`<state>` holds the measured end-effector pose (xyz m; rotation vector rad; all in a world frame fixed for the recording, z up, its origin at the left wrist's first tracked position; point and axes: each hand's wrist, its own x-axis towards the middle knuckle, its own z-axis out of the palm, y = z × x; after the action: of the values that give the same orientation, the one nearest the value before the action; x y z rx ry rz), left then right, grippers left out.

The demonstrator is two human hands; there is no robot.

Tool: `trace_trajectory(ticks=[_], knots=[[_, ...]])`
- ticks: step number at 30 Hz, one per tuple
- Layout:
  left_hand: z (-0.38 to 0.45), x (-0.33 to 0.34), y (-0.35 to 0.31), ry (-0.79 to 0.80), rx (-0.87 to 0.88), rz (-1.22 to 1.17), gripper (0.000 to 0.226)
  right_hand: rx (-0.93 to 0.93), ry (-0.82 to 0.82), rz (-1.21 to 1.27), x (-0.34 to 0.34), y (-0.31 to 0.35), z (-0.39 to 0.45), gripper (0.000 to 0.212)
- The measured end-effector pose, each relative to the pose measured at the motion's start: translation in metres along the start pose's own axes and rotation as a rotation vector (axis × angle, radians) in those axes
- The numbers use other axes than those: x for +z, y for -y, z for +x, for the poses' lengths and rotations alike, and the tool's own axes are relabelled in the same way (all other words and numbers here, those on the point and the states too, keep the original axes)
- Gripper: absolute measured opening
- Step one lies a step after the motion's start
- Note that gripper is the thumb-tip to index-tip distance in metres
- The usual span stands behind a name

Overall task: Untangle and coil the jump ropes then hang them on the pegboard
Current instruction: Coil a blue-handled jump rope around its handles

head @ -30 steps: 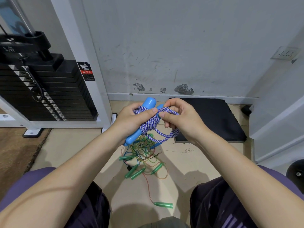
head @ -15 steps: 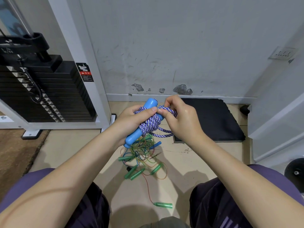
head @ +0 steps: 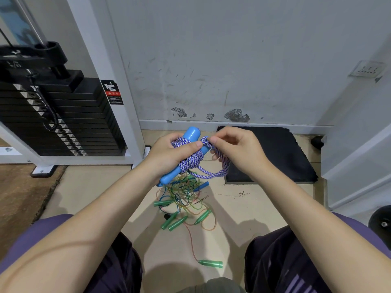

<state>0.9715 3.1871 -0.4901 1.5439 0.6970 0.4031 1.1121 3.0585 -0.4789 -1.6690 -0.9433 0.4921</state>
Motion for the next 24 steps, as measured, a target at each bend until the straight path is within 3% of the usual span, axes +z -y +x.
trace_trajectory(ticks=[3,6,10,13,17,22,24], knots=[[-0.001,0.002,0.0,0.012,0.036,0.08,0.044,-0.005,-0.004,-0.079,-0.005,-0.003,0.002,0.005],[-0.001,0.003,0.001,0.012,0.063,0.15,0.047,0.071,0.091,-0.041,-0.007,-0.002,0.001,0.014],[-0.002,0.004,0.003,0.006,0.091,0.231,0.048,0.061,0.165,-0.187,-0.01,-0.003,0.003,0.004],[-0.002,0.006,0.003,0.011,0.09,0.23,0.045,0.062,0.226,-0.25,-0.01,-0.002,0.003,0.012],[0.002,0.006,0.003,-0.019,0.059,0.207,0.057,-0.039,0.083,-0.158,-0.011,0.002,0.002,0.021],[0.004,0.001,0.004,-0.01,-0.042,0.226,0.034,0.062,-0.031,0.152,-0.014,0.0,0.004,0.003],[0.004,0.002,0.003,-0.002,-0.068,0.214,0.033,0.082,-0.078,0.226,-0.014,0.003,0.004,0.011]])
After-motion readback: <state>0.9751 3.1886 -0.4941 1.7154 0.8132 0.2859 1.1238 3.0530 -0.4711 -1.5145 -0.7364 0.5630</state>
